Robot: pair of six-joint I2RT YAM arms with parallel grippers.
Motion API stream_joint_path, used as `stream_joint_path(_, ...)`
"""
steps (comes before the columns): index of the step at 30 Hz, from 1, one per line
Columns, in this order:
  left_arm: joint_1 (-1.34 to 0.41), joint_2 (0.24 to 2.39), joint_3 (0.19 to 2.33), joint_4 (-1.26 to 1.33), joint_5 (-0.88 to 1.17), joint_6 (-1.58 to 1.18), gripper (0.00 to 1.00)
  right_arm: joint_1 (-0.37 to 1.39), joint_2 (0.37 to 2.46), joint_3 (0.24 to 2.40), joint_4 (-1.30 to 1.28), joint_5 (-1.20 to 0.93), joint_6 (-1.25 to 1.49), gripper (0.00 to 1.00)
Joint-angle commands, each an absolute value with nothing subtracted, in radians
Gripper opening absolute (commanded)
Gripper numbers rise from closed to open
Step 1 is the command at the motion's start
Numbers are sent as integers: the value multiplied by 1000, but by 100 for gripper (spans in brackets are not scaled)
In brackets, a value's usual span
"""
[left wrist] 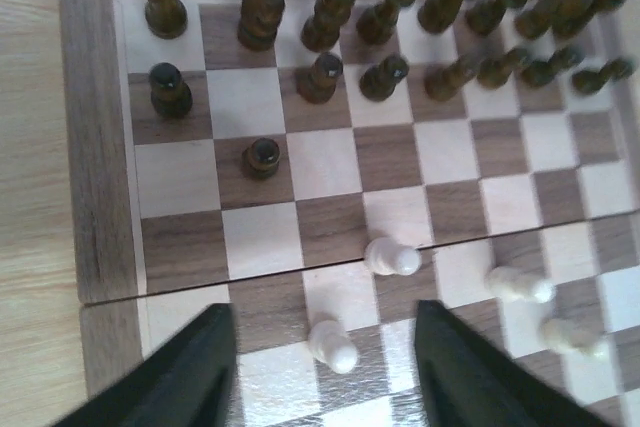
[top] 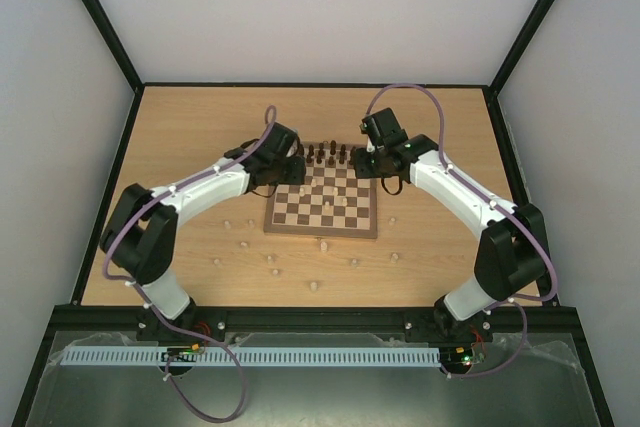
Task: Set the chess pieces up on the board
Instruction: Move the chess piece to the chessboard.
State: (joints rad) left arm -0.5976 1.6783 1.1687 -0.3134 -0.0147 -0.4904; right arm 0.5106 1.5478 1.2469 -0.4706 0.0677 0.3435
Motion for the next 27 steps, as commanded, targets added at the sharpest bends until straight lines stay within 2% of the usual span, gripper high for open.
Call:
stream_joint_path(1, -607, 1750, 1243, -377, -90, -480, 42, 509, 1510, 1236, -467, 42, 331, 38)
stream_joint_path(3, -608, 1783, 1268, -382, -97, -477, 35, 509, 1511, 1236, -468, 38, 331, 38)
stream_joint_path(5, -608, 1811, 1294, -391, -115, -473, 32, 509, 1512, 1235, -465, 36, 331, 38)
stream_joint_path(16, -602, 1966, 1441, -436, -158, -448, 32, 509, 1514, 1233, -459, 29, 328, 39)
stream_joint_path(27, -588, 2006, 1477, -466, -193, -440, 28, 509, 1523, 1226, -448, 22, 328, 38)
